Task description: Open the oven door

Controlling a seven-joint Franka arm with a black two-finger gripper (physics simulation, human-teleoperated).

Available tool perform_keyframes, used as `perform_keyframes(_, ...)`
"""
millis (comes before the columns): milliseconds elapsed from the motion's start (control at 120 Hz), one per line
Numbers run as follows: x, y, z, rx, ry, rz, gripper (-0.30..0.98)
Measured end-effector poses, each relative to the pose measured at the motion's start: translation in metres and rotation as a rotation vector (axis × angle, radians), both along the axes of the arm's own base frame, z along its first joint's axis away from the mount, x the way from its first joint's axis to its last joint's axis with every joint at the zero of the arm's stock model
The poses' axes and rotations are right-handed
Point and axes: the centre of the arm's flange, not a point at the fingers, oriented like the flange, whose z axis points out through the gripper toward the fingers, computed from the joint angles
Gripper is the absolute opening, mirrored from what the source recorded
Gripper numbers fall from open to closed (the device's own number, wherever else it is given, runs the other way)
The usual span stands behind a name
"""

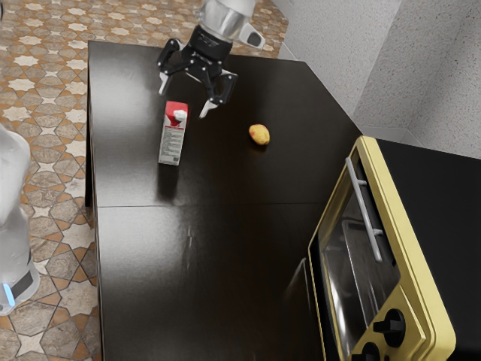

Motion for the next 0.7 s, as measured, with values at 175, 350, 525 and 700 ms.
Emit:
perform_keyframes(175,0.007,-0.034,0.017,0.057,-0.133,0.27,0.69)
perform_keyframes(350,0.036,-0.102,0.053,0.08,-0.244,0.398,0.69)
perform_keyframes(525,0.045,-0.175,0.056,0.088,-0.346,0.451,0.69)
perform_keyframes(700,0.049,-0.227,0.054,0.008,-0.416,0.479,0.69)
